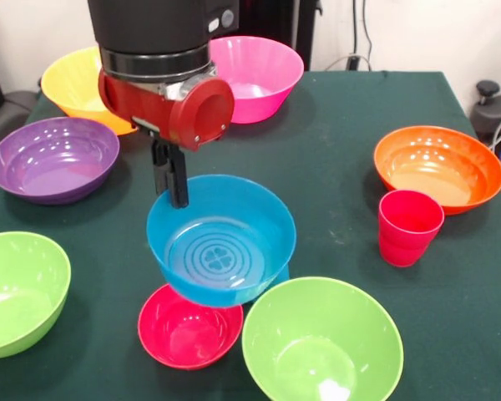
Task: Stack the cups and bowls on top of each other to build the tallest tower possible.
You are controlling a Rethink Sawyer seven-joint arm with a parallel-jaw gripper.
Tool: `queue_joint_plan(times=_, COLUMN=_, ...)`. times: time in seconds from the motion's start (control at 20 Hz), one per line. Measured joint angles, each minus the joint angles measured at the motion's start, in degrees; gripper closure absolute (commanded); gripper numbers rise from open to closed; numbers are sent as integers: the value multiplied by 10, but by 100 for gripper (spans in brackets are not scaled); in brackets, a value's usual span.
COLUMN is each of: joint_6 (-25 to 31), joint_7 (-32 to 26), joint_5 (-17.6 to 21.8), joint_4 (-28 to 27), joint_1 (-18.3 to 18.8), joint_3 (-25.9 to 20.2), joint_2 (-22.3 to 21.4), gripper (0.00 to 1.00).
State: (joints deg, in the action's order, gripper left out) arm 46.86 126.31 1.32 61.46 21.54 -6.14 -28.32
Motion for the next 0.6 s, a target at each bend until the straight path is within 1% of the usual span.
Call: queue_joint_plan(times=0.6, joint_6=-5, joint_7=0, joint_5=-2, joint_4=59, joint_1=-5, joint_3=-4, joint_2=-30, gripper=100)
